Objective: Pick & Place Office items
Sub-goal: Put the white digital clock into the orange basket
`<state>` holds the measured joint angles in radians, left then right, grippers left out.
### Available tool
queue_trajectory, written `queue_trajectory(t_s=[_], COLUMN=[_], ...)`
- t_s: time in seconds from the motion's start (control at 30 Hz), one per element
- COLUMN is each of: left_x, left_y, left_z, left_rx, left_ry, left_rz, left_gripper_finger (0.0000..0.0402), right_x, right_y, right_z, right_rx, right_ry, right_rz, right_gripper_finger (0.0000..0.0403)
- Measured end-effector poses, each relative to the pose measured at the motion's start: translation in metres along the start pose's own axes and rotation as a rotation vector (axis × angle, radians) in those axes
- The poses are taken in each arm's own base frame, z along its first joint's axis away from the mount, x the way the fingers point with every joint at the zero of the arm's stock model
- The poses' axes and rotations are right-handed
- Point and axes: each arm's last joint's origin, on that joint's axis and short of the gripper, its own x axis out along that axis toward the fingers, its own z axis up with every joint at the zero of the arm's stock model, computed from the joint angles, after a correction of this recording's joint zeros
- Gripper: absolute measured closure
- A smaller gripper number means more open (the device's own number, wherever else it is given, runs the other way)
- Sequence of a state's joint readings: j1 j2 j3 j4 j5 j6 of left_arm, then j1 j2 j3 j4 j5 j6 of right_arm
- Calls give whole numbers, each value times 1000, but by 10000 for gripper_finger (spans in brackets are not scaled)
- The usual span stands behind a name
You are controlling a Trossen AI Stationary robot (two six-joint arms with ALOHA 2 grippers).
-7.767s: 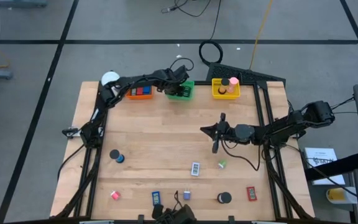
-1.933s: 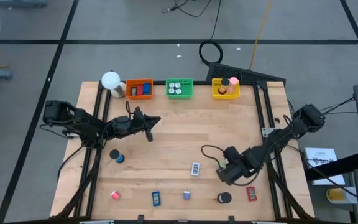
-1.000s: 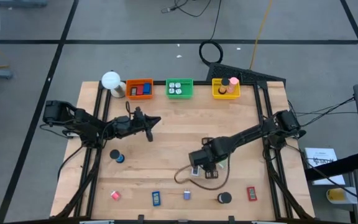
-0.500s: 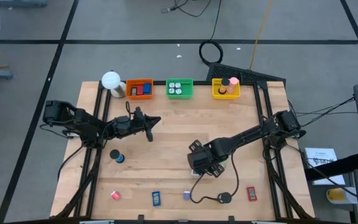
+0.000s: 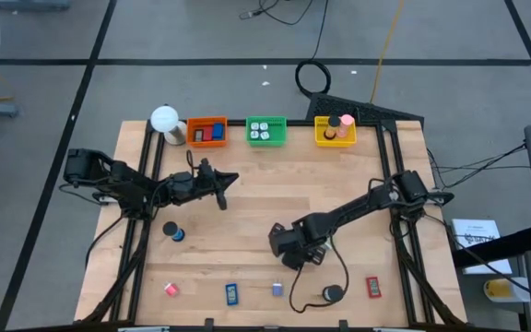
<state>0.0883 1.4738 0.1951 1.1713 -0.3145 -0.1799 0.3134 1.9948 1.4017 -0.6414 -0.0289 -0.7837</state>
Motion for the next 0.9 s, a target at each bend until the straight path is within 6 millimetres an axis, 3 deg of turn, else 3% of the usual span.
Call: queue_trajectory(t_s=[0.2, 0.33, 0.5, 0.7, 0.9], left_x=[0, 0, 0, 0, 0], left_y=[0, 0, 0, 0, 0], left_z=[0, 0, 0, 0, 0], left_rx=[0, 0, 0, 0, 0], left_ry=[0, 0, 0, 0, 0], left_rz=[0, 0, 0, 0, -1], left_gripper_finger=[380, 380, 380, 380, 380], right_x=[4, 5, 4, -1, -9], right_y=[-9, -17, -33, -58, -100], right_z=[-6, -15, -22, -38, -85], right_rx=[70, 193, 339, 573, 1042], right_ry=[-34, -103, -172, -196, -252], right_rz=[12, 81, 48, -88, -273], right_gripper_finger=[143, 193, 264, 264, 254])
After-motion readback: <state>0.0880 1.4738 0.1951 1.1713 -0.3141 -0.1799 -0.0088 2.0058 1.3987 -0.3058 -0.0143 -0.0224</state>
